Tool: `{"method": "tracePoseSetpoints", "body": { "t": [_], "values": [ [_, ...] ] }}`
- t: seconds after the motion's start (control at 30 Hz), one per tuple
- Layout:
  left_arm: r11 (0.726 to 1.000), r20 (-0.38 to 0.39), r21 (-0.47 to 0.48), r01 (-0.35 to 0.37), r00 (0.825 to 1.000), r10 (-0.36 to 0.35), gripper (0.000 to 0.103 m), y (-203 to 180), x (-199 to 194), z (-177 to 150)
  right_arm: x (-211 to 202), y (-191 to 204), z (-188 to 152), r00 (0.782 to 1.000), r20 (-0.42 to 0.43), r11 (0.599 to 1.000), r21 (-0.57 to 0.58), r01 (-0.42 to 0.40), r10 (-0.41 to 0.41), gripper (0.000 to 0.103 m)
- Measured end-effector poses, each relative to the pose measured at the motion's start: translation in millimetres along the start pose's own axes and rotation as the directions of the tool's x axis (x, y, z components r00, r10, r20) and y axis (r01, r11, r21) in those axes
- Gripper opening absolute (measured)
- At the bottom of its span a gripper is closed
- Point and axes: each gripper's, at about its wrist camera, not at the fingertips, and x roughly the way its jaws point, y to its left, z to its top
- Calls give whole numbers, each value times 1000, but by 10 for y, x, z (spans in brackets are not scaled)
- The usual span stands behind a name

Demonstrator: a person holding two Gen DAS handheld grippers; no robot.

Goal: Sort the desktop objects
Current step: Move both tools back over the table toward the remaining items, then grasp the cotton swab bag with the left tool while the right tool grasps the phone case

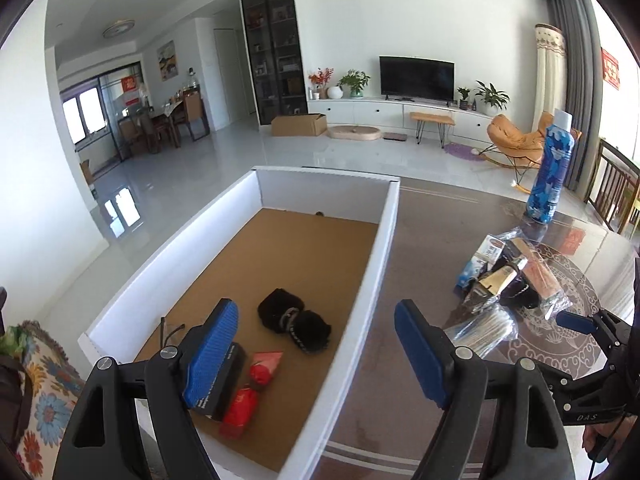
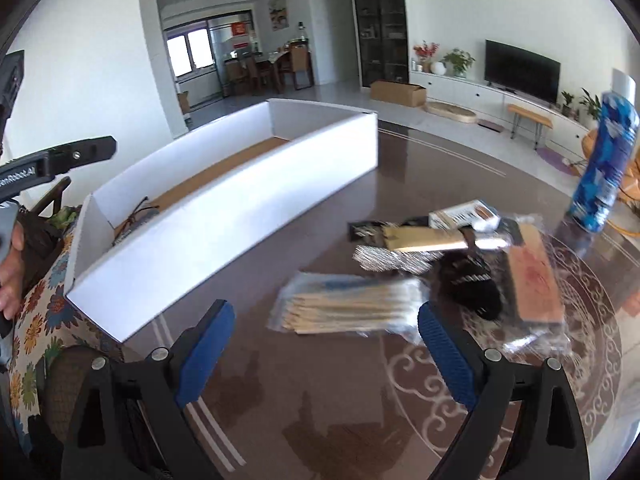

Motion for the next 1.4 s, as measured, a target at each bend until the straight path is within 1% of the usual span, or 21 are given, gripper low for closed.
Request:
{"method": "tracePoseSetpoints", "body": {
  "t": [0.03, 0.07, 0.13, 0.17, 0.27, 0.33, 0.37, 0.4, 0.43, 0.5, 0.63, 0.73, 0.8, 0.97, 1.03, 1.1, 1.13, 1.2, 1.27, 1.33, 1.4],
  "values": [
    [1000, 5, 15, 4, 1000, -4, 80, -92, -35, 13, -91, -281, -180, 999, -11, 998, 49, 42, -41, 94],
    [1000, 10, 27, 8, 1000, -9, 80, -164, -59, 24, -91, -281, -180, 999, -11, 998, 49, 42, -41, 94],
    [999, 22, 52, 10, 1000, -11, 80, -300, -112, 41, -169, -528, -329, 998, -20, 993, 100, 68, -66, 94],
    [998, 27, 64, 8, 1000, -10, 80, -362, -131, 54, -259, -745, -466, 996, -22, 985, 146, 94, -92, 94],
    [996, 28, 87, 18, 999, -21, 80, -534, -185, 55, -386, -1007, -653, 993, -31, 974, 190, 122, -118, 94],
    [995, 14, 95, 39, 999, -41, 80, -642, -190, 15, -429, -1039, -726, 991, -33, 971, 197, 133, -129, 94],
    [994, -3, 99, 55, 998, -55, 84, -694, -168, -17, -473, -1129, -861, 988, -35, 967, 205, 153, -149, 94],
    [992, -28, 102, 78, 997, -76, 92, -756, -130, -65, -473, -1129, -861, 988, -35, 967, 205, 153, -149, 94],
    [989, -57, 105, 108, 993, -102, 94, -826, -86, -130, -505, -1189, -985, 985, -48, 962, 209, 173, -166, 94],
    [979, -118, 121, 167, 981, -153, 94, -1000, 40, -308, -521, -1243, -1104, 983, -60, 960, 214, 182, -173, 94],
    [956, -256, 173, 239, 948, -190, 94, -1388, 362, -773, -558, -1292, -1239, 980, -75, 957, 215, 196, -184, 94],
    [947, -340, 176, 269, 919, -198, 94, -1564, 596, -1065, -598, -1329, -1329, 979, -74, 955, 217, 202, -191, 94],
    [946, -365, 179, 271, 911, -192, 94, -1605, 712, -1198, -613, -1349, -1394, 978, -72, 953, 222, 208, -197, 94],
    [951, -374, 176, 253, 911, -173, 94, -1573, 889, -1262, -586, -1359, -1449, 974, -79, 943, 246, 224, -211, 94],
    [954, -363, 156, 257, 913, -187, 94, -1546, 929, -1234, -556, -1368, -1452, 961, -102, 926, 259, 275, -257, 94],
    [954, -354, 146, 261, 915, -196, 94, -1538, 973, -1191, -523, -1376, -1449, 956, -123, 921, 259, 290, -267, 94],
    [954, -351, 145, 264, 915, -200, 94, -1547, 1000, -1171, -456, -1374, -1437, 945, -161, 915, 248, 318, -285, 94],
    [949, -341, 150, 276, 916, -213, 94, -1571, 1050, -1122, -433, -1351, -1426, 940, -171, 916, 230, 330, -295, 95],
    [944, -317, 163, 288, 921, -226, 94, -1599, 1092, -1065, -370, -1270, -1415, 929, -190, 921, 169, 351, -319, 99],
    [939, -286, 174, 298, 927, -241, 94, -1613, 1141, -1007, -367, -1247, -1416, 926, -186, 921, 155, 358, -328, 99],
    [929, -270, 193, 314, 928, -258, 94, -1639, 1205, -947, -371, -1248, -1420, 926, -185, 920, 156, 358, -329, 99]
  ]
}}
